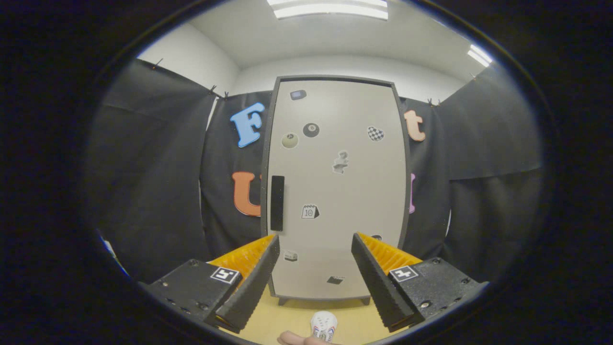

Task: Open the shoe cabinet door, grab the shoes and put them into the shoe cabinet, then close the shoe cabinet door.

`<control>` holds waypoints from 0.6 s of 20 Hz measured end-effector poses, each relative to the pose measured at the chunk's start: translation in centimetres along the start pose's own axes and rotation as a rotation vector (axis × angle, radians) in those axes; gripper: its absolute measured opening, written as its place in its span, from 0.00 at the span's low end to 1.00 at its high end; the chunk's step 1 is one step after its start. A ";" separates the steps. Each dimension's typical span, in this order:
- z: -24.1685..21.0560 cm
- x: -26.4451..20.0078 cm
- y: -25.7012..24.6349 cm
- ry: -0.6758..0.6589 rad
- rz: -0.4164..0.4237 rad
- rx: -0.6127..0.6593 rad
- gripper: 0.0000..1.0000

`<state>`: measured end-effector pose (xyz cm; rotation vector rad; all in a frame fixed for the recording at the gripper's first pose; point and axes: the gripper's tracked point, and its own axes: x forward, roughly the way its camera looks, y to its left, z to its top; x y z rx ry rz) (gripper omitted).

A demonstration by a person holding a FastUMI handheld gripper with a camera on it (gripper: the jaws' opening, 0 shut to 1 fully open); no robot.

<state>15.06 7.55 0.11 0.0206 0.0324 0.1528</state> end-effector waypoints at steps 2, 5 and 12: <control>0.6 2.8 0.8 -0.023 0.014 0.034 0.99; 0.1 6.9 2.5 -0.012 0.048 0.059 0.99; -0.1 14.2 7.7 0.019 0.157 0.059 0.99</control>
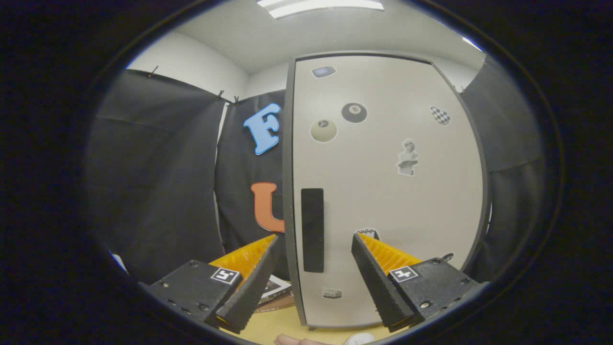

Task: Open the shoe cabinet door, grab the shoes and put them into the shoe cabinet, then close the shoe cabinet door.

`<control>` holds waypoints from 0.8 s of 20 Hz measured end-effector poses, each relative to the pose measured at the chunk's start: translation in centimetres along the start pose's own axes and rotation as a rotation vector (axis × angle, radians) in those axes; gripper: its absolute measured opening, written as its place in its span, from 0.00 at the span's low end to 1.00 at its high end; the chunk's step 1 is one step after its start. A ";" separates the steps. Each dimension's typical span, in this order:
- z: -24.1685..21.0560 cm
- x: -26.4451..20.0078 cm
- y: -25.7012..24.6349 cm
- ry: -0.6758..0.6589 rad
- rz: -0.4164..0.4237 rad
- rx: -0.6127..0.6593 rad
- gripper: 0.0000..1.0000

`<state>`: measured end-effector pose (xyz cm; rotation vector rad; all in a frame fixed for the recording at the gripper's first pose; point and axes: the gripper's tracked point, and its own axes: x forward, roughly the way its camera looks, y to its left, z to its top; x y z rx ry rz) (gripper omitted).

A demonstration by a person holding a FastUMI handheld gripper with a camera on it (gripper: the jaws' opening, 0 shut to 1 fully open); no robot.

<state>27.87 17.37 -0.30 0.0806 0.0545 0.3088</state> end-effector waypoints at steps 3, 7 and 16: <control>0.1 2.6 -0.1 0.029 -0.042 -0.024 0.97; -0.3 4.7 0.0 0.072 -0.065 0.060 0.77; -1.4 5.8 -1.3 0.125 -0.110 -0.014 0.33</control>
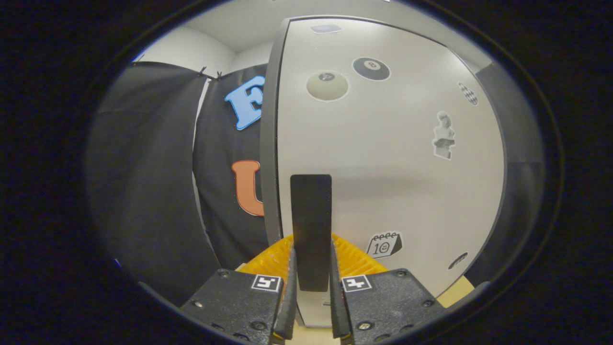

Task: Open the shoe cabinet door, grab the shoes and put them into the shoe cabinet, then close the shoe cabinet door.

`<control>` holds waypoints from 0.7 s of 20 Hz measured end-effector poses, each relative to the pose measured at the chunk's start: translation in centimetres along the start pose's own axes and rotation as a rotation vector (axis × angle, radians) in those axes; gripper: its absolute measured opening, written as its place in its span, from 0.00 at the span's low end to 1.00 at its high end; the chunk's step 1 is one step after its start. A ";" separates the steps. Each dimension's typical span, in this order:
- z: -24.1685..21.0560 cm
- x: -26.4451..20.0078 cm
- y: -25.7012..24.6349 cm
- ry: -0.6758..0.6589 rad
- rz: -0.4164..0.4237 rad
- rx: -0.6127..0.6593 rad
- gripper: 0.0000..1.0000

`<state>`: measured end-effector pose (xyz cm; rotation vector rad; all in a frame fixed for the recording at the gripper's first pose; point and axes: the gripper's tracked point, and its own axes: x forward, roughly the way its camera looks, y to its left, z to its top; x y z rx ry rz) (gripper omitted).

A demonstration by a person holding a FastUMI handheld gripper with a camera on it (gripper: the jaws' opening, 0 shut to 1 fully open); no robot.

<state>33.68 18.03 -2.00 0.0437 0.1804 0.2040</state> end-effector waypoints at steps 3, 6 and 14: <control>0.0 -0.5 0.0 -0.003 0.032 0.015 0.30; -0.1 -2.3 0.0 -0.002 0.038 -0.022 0.30; -0.6 -9.3 -0.9 0.005 0.152 -0.040 0.26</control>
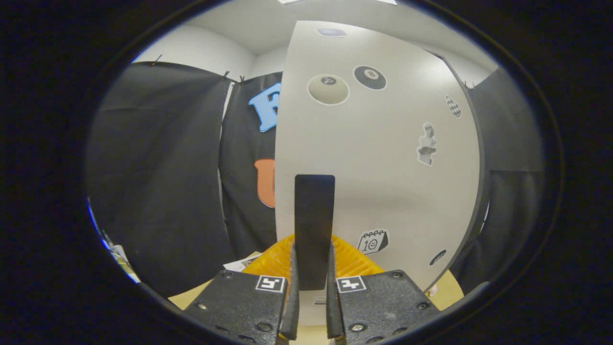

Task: Open the shoe cabinet door, grab the shoes and put them into the shoe cabinet, then close the shoe cabinet door.

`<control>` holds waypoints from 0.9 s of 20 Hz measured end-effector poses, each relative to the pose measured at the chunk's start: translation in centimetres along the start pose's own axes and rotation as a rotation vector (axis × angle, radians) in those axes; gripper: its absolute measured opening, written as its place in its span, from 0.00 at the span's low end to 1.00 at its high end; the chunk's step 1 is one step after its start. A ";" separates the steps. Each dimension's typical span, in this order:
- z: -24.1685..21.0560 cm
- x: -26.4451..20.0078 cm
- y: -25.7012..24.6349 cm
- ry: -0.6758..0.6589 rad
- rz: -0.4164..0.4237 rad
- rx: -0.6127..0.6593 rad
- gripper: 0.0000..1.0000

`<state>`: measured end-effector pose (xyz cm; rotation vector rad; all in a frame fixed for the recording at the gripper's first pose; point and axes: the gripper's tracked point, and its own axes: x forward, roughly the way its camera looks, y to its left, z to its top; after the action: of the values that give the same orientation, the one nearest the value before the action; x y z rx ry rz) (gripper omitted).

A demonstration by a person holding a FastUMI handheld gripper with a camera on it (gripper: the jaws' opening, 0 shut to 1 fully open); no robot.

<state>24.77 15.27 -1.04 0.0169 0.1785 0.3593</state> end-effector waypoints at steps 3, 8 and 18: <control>-0.3 -2.3 -0.3 0.009 0.067 0.027 0.25; -0.3 -5.7 -1.2 0.000 0.091 0.019 0.24; -0.8 -11.6 -5.6 -0.011 0.070 0.014 0.24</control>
<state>15.91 5.94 -0.09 0.0390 0.1696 0.4275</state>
